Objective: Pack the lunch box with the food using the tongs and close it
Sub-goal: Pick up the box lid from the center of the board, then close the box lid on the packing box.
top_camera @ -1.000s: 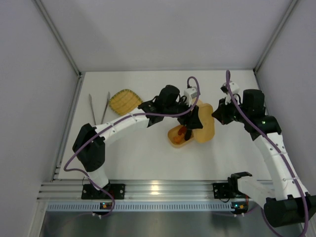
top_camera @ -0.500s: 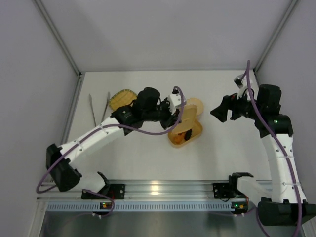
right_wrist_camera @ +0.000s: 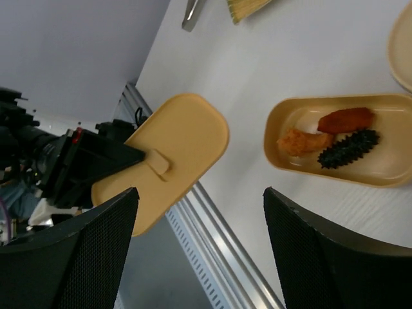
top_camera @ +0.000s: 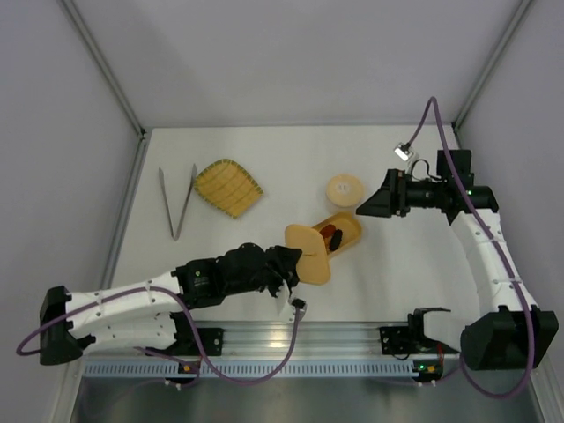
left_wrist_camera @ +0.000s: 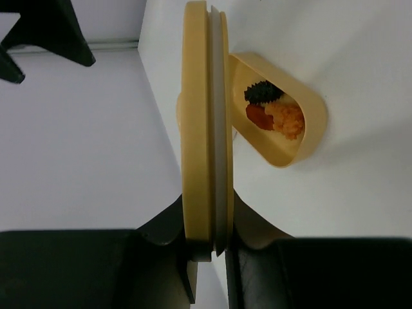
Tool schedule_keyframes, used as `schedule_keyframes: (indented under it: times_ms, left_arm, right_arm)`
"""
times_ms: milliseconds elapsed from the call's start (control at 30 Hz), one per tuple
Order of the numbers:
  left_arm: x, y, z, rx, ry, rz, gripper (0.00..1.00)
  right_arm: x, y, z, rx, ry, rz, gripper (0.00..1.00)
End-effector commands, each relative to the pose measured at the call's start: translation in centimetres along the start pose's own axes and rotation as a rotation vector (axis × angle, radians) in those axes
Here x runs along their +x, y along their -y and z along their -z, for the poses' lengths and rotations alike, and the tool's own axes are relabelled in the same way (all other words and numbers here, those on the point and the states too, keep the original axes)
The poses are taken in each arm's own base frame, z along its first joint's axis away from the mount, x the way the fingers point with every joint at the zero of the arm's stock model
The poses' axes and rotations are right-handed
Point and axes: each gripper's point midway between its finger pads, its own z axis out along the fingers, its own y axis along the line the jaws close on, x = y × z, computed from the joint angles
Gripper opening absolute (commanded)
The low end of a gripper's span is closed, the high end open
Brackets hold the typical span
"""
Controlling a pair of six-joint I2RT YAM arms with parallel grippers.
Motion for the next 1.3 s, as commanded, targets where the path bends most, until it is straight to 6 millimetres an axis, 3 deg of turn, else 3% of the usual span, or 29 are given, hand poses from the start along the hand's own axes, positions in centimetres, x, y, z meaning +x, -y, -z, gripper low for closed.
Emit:
schedule_keyframes:
  times_ms: [0,167,367,433,567,733,967,1267]
  left_arm:
    - [-0.6,-3.3,0.1,-0.129,-0.022,-0.318,0.00]
    - [-2.1,-3.4,-0.3,-0.196,0.039,-0.446,0.00]
    - [-5.6,-1.2,1.3,-0.169,0.260,-0.521,0.00]
    - [-6.8,-0.3,1.7,-0.149,0.340,-0.529,0.00]
    - [-8.3,0.7,2.5,-0.135,0.433,-0.579,0.00]
    - [-8.9,1.7,2.7,-0.111,0.480,-0.637,0.00]
    - [-9.0,2.5,2.4,-0.104,0.491,-0.689,0.00]
    - [-9.0,2.3,2.4,-0.123,0.490,-0.702,0.00]
  right_arm:
    - [1.5,-3.7,-1.0,-0.145,-0.060,0.044,0.77]
    - [4.7,-2.0,-2.2,-0.128,-0.135,0.080,0.76]
    - [4.2,-2.8,-1.4,-0.198,-0.156,0.432,0.74]
    - [3.5,-3.0,-1.3,-0.216,-0.172,0.492,0.73]
    - [4.3,-2.9,-0.9,-0.270,-0.239,0.559,0.71]
    - [5.8,-4.8,-0.8,-0.392,-0.330,0.546,0.63]
    - [8.6,-6.5,-1.5,-0.458,-0.422,0.468,0.64]
    - [11.3,-5.3,-2.9,-0.423,-0.521,0.412,0.65]
